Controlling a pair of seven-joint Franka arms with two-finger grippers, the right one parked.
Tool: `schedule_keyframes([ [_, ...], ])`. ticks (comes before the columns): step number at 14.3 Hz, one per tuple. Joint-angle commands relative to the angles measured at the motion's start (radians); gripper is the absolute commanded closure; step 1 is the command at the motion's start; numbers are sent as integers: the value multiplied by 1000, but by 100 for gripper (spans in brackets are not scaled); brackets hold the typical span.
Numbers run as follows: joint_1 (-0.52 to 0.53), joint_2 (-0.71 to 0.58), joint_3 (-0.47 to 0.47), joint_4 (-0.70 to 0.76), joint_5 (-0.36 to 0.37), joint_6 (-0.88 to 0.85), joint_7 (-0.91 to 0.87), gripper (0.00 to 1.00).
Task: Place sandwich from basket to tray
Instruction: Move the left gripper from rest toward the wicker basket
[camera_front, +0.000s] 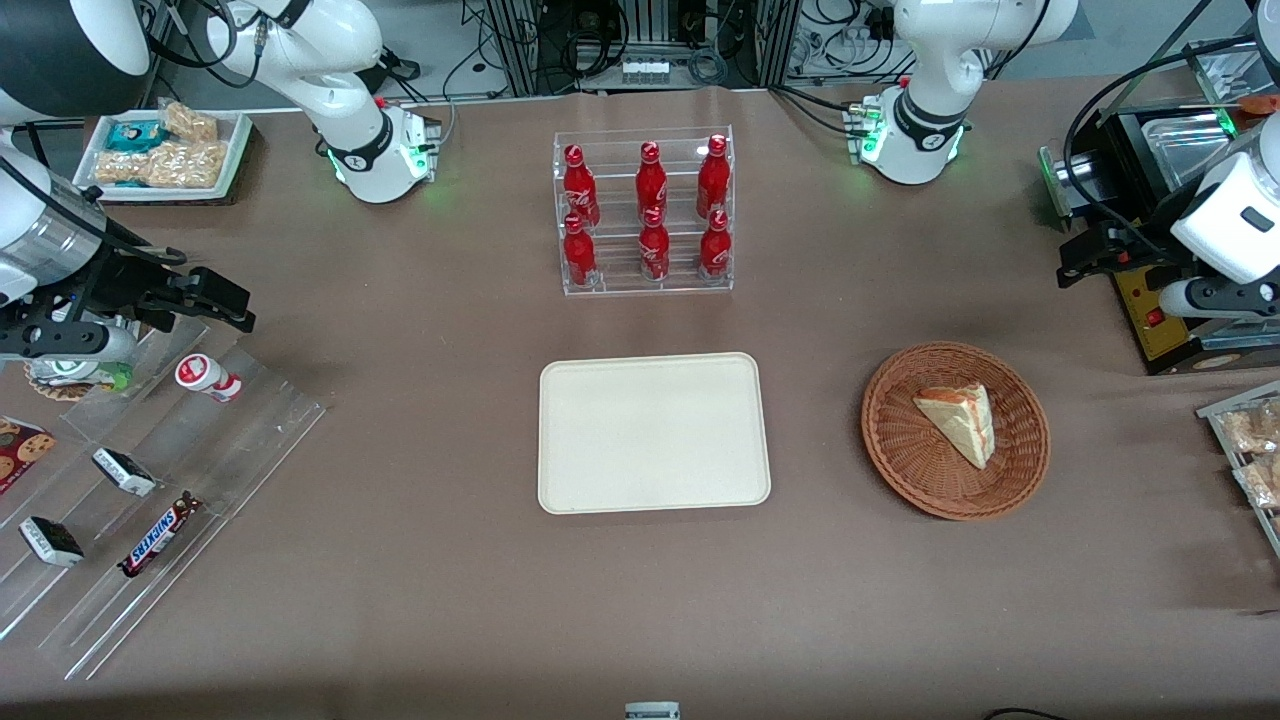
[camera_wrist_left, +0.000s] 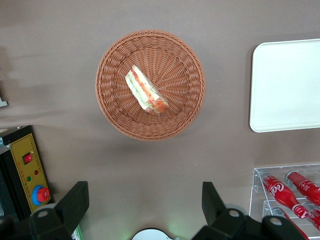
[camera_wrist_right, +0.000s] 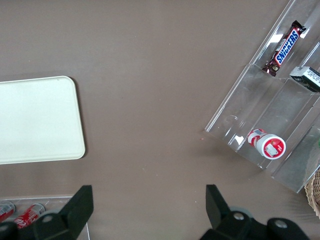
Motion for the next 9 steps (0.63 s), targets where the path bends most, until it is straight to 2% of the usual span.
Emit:
schedule_keyframes([
  [1,-4,0,5,-1,10,12,15,0],
  [3,-5,0,3,-1,36,23,14,0],
  [9,-5,14,3,-9,41,8,8,0],
])
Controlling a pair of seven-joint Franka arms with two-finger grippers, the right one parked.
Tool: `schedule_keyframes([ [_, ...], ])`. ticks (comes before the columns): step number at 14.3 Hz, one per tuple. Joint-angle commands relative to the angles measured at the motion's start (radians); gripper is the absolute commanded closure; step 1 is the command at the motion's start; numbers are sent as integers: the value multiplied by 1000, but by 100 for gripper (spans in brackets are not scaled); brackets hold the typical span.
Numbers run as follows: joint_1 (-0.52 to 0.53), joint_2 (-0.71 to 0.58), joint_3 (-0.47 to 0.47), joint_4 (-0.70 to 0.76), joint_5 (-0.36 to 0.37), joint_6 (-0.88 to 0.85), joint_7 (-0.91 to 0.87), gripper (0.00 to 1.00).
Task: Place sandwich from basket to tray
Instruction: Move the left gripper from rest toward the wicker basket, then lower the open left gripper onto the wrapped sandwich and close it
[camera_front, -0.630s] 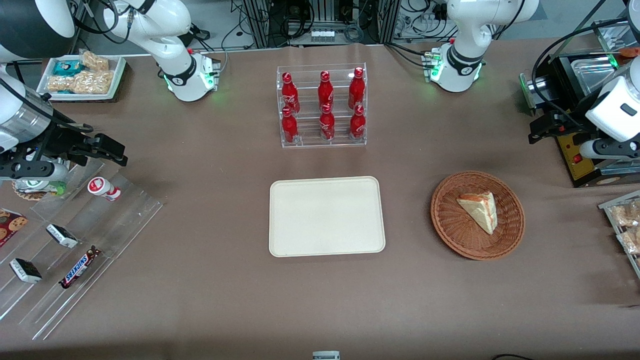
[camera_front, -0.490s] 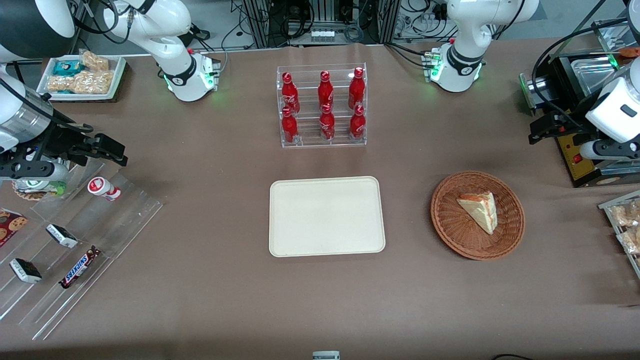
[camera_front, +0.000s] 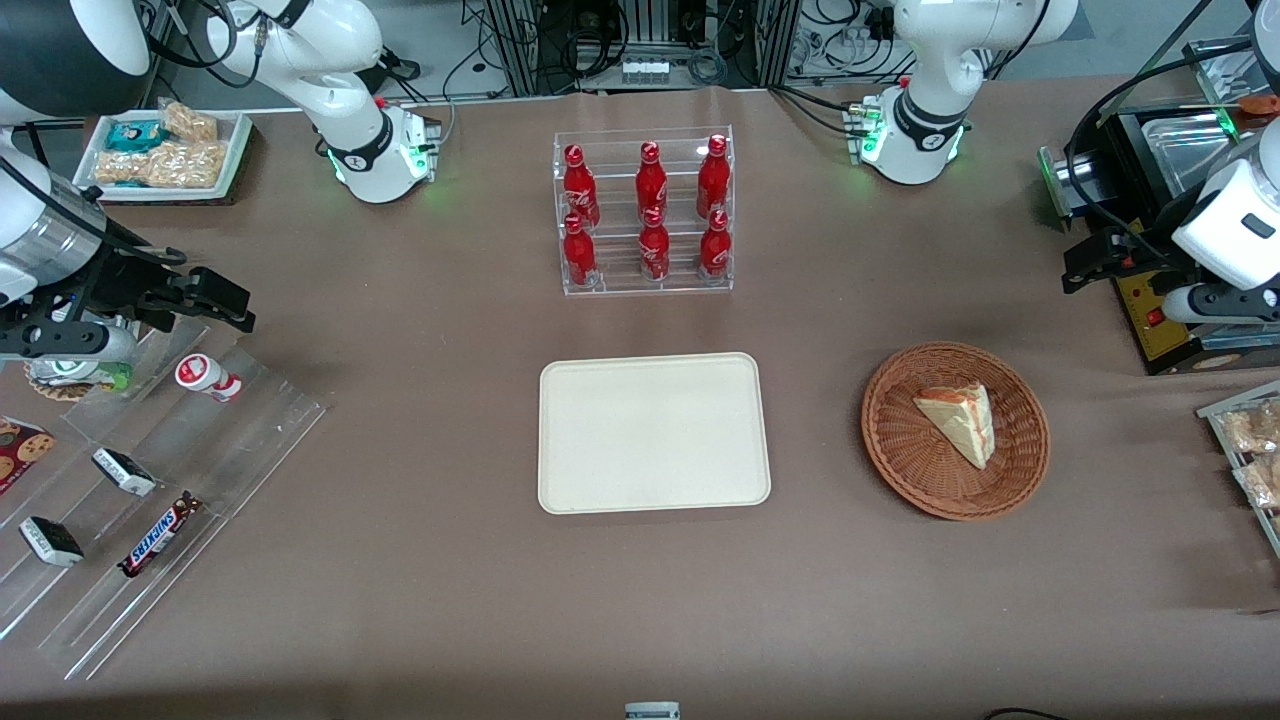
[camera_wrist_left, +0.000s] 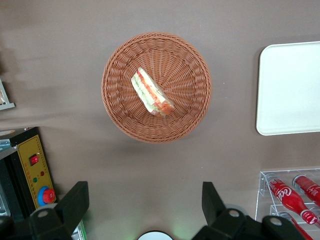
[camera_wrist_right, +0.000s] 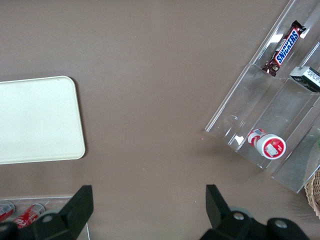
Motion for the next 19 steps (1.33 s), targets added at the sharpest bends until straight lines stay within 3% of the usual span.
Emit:
schedule_keyframes([
  [1,-1,8,6,-32,17,5,1,0],
  [6,2,10,9,-236,17,219,1,0],
  [12,5,27,15,-558,22,631,-13,0],
  [15,4,47,13,-687,22,833,-182,0],
  [19,2,116,13,-653,20,900,-575,0],
])
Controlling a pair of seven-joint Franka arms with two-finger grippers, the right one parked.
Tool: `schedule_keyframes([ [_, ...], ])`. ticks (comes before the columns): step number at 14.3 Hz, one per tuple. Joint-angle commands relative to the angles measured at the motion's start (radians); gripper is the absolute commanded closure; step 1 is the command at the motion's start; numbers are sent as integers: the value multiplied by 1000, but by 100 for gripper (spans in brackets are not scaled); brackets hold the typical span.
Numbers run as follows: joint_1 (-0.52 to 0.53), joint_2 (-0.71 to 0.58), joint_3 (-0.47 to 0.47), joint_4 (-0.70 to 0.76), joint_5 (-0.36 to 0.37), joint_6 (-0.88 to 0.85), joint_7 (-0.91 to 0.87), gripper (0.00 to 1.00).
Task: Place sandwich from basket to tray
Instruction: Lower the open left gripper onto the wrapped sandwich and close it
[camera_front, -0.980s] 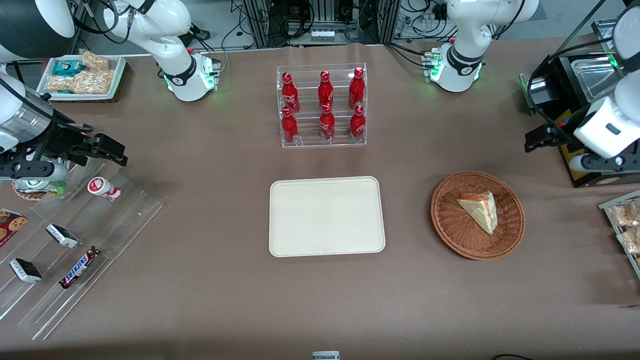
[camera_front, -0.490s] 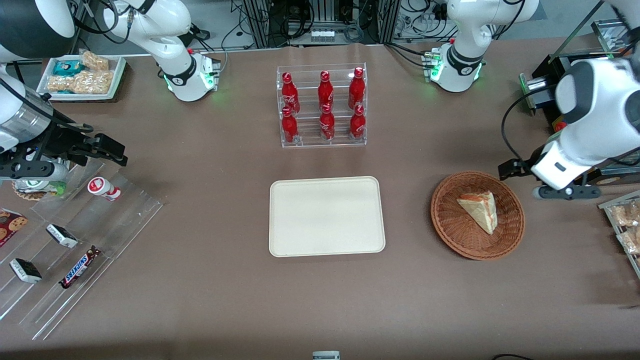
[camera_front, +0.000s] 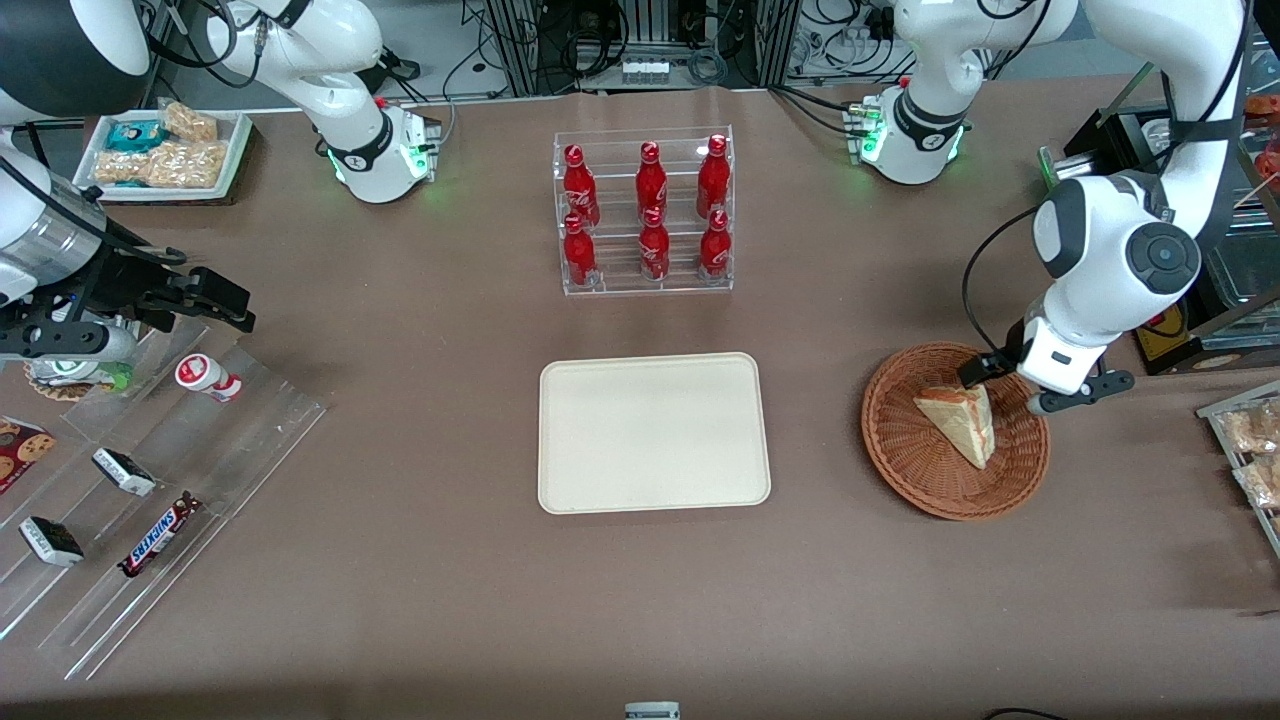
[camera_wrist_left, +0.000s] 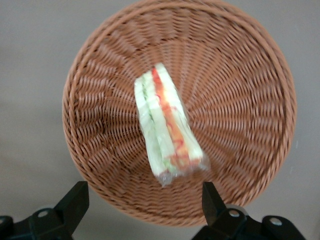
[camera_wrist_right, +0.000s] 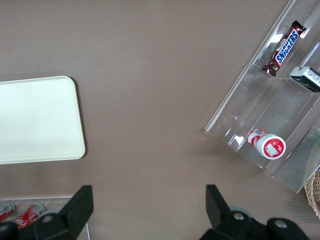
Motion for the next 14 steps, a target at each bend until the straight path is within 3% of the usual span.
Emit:
schedule_keyframes([
  [1,-2,46,0,26,14,65,-251,0],
  [3,-2,81,0,28,16,131,-351,0],
  [9,-10,184,-5,55,-3,167,-418,3],
  [10,-13,190,-6,55,-3,167,-422,23],
  [11,-12,187,-8,55,-3,164,-422,57],
  [12,-12,181,-8,55,-4,159,-421,79],
  [13,-12,178,-9,58,-3,156,-419,89],
  [14,-13,172,-11,68,-3,150,-418,92],
])
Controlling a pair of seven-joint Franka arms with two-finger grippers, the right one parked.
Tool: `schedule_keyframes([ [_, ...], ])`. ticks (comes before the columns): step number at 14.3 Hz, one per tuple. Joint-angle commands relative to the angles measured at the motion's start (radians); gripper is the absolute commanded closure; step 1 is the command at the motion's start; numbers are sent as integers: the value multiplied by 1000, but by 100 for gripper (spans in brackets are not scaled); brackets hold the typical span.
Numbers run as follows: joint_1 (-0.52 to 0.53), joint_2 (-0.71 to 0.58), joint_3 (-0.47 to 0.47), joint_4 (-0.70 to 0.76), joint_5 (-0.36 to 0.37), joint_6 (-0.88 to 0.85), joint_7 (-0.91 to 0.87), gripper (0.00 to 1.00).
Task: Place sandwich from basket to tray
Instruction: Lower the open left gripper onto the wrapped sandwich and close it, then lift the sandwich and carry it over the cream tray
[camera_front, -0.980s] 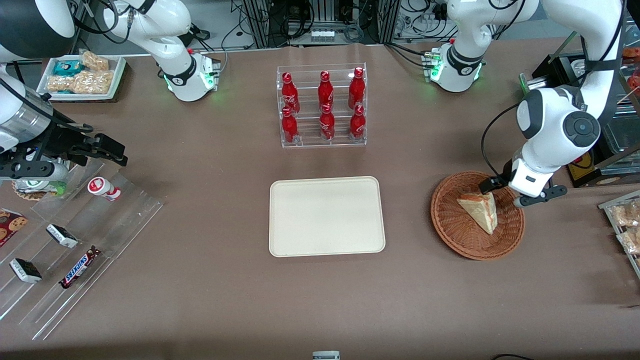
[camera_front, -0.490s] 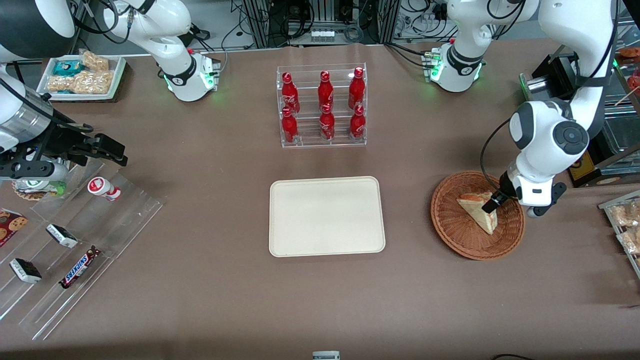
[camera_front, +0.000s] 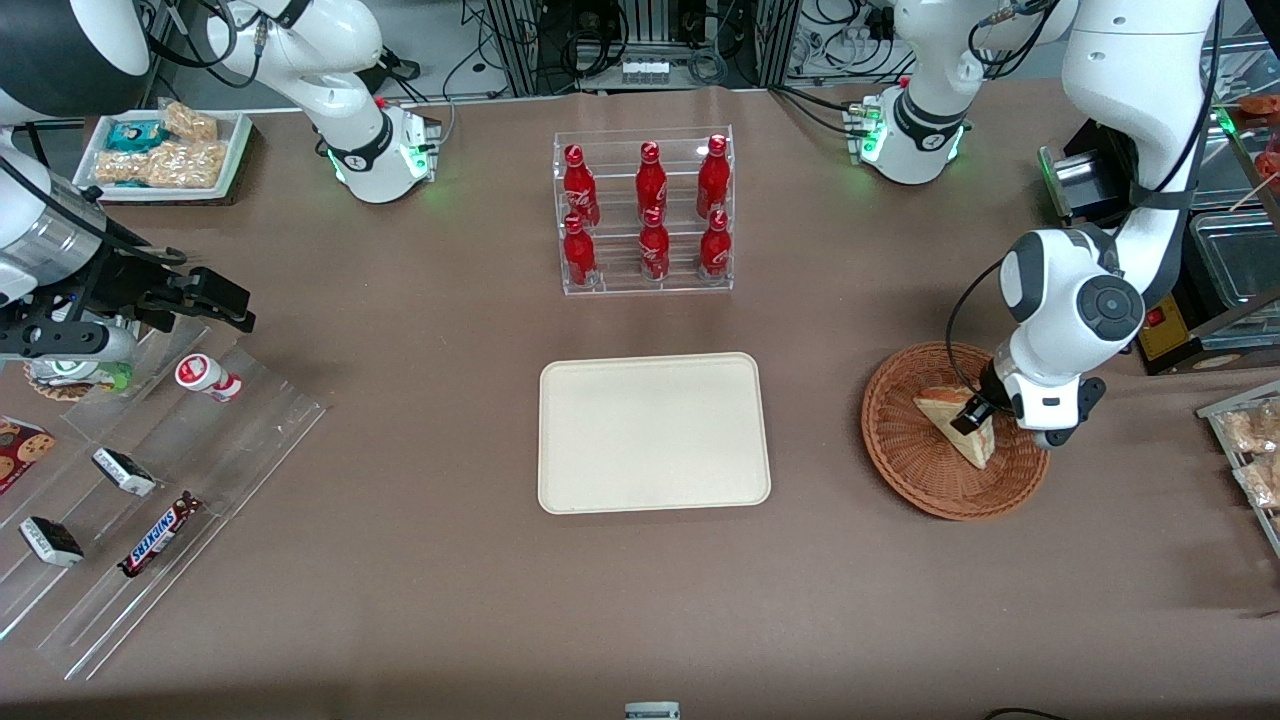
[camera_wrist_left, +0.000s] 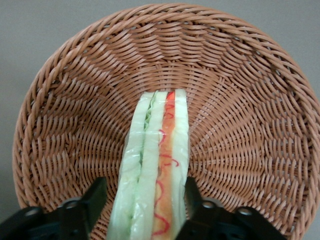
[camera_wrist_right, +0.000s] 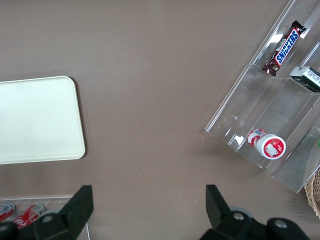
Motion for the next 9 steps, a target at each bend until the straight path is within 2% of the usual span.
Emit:
schedule_keyframes([
  [1,-9,-19,-3,43,-2,-45,-18,93],
  [5,-38,5,-69,242,1,-303,-6,93],
  [9,-188,56,-80,348,7,-306,-15,93],
])
